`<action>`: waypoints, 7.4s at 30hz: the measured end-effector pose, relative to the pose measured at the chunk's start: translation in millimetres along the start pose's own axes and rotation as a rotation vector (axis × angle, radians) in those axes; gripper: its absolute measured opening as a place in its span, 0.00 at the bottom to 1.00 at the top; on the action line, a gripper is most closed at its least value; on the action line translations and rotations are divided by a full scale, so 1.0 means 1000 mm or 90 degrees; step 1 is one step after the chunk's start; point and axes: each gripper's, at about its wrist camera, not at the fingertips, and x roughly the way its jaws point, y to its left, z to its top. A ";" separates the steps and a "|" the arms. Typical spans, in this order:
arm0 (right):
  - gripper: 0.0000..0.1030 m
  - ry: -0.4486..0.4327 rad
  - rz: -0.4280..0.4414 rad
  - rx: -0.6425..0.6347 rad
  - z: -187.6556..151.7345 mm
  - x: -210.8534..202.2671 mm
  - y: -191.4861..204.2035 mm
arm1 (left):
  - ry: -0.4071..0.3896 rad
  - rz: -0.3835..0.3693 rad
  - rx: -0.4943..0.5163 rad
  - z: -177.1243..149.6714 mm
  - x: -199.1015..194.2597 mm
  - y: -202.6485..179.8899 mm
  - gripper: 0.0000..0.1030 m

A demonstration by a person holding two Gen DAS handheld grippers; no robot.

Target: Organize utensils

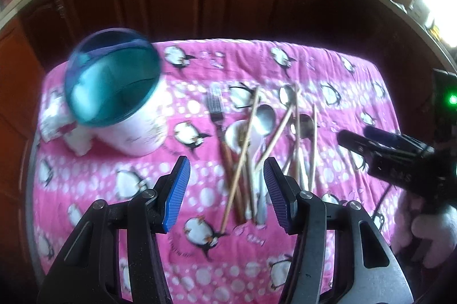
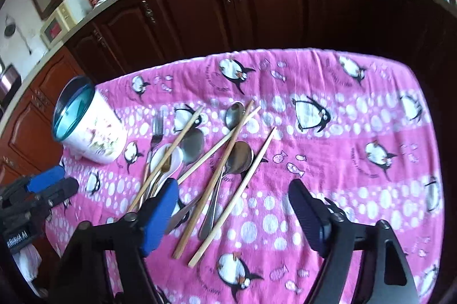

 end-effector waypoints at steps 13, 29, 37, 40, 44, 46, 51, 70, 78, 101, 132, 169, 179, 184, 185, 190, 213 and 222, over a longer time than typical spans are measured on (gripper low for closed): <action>0.38 0.047 0.071 0.054 0.064 0.074 -0.037 | 0.102 -0.014 0.084 0.068 0.108 -0.050 0.38; 0.37 0.078 0.116 0.056 0.076 0.099 -0.044 | 0.157 -0.006 0.080 0.092 0.179 -0.061 0.08; 0.10 0.100 0.114 0.025 0.079 0.119 -0.027 | 0.105 -0.034 0.047 0.090 0.125 -0.054 0.07; 0.10 0.080 0.129 0.027 0.076 0.103 -0.024 | 0.073 -0.049 0.032 0.079 0.093 -0.044 0.07; 0.08 0.039 0.161 0.034 0.073 0.069 -0.020 | 0.041 -0.063 0.011 0.061 0.059 -0.028 0.07; 0.07 0.020 0.175 0.033 0.071 0.052 -0.016 | 0.026 -0.076 -0.007 0.050 0.042 -0.017 0.07; 0.06 -0.031 0.202 -0.009 0.069 0.004 0.009 | -0.010 -0.087 -0.039 0.036 0.012 -0.013 0.07; 0.05 -0.174 0.247 -0.149 0.106 -0.113 0.106 | -0.183 -0.090 -0.121 0.040 -0.143 0.066 0.07; 0.05 -0.236 0.269 -0.209 0.148 -0.141 0.177 | -0.270 -0.001 -0.149 0.068 -0.194 0.111 0.07; 0.08 -0.053 0.283 -0.161 0.160 0.040 0.203 | -0.152 0.068 -0.231 0.057 -0.063 0.155 0.16; 0.43 -0.047 0.244 -0.127 0.084 -0.001 0.153 | -0.168 0.133 -0.158 0.008 -0.081 0.088 0.52; 0.35 0.041 0.132 -0.015 -0.005 0.027 0.001 | 0.004 -0.048 -0.072 -0.051 0.024 -0.015 0.57; 0.35 0.040 0.165 0.028 -0.001 0.026 -0.016 | 0.075 -0.043 -0.051 -0.033 0.099 -0.037 0.22; 0.35 0.051 0.176 0.051 0.000 0.034 -0.025 | 0.121 -0.025 -0.041 -0.032 0.124 -0.038 0.16; 0.35 0.053 0.177 0.053 0.001 0.036 -0.026 | 0.122 -0.026 -0.044 -0.032 0.126 -0.039 0.15; 0.35 0.065 0.177 0.040 0.001 0.045 -0.023 | 0.126 -0.049 -0.064 -0.038 0.118 -0.029 0.15; 0.35 0.099 0.205 0.016 -0.008 0.059 0.012 | 0.038 0.228 0.184 -0.105 0.048 -0.023 0.15; 0.35 0.110 0.213 -0.003 -0.012 0.056 0.023 | 0.073 0.078 0.085 -0.101 0.045 -0.004 0.19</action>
